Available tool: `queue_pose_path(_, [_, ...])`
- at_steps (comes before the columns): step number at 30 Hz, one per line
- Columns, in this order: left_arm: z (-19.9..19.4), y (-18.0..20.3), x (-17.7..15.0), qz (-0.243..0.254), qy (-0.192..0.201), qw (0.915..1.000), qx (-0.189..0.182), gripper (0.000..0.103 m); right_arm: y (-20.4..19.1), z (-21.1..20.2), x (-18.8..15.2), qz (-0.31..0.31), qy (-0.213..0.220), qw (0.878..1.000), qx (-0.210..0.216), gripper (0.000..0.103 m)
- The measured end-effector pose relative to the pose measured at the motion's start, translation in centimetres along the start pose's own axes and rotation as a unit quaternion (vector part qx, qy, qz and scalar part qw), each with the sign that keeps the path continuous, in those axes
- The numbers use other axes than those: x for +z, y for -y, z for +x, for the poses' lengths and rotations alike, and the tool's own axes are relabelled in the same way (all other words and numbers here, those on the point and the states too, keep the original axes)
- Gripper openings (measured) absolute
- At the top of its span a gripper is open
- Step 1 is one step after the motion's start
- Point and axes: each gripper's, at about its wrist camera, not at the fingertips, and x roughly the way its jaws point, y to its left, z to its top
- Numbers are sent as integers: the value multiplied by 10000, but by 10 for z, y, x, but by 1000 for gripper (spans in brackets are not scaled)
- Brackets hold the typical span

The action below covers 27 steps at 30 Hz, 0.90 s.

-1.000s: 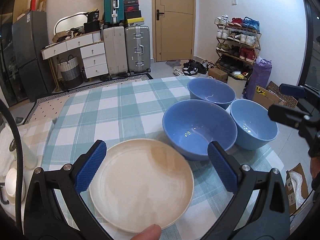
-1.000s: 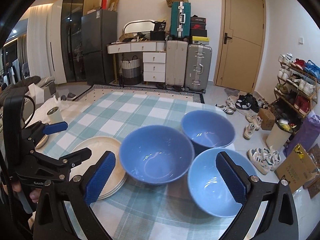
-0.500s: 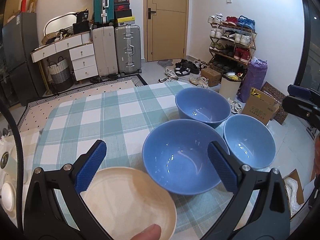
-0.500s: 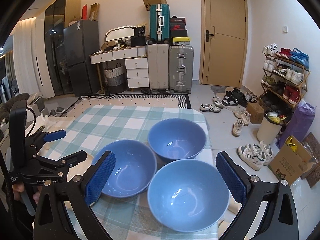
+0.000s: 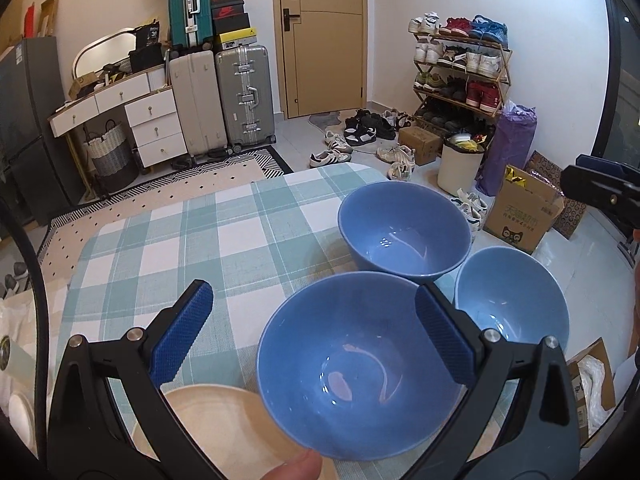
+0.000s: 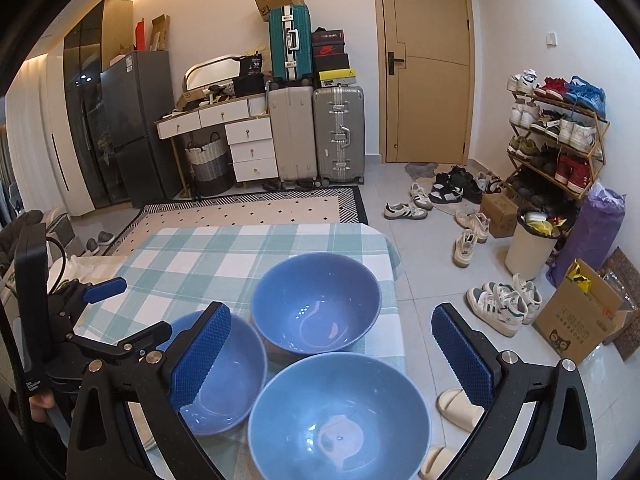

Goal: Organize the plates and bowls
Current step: 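Move the left tool toward a blue bowl while the right tool approaches another blue bowl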

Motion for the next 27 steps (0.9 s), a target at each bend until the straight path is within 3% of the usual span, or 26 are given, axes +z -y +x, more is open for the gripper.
queue_pose_path(27, [86,18,33,209,-153,9995,-172,101,39,85,-6,351,-529,9979,-155,102])
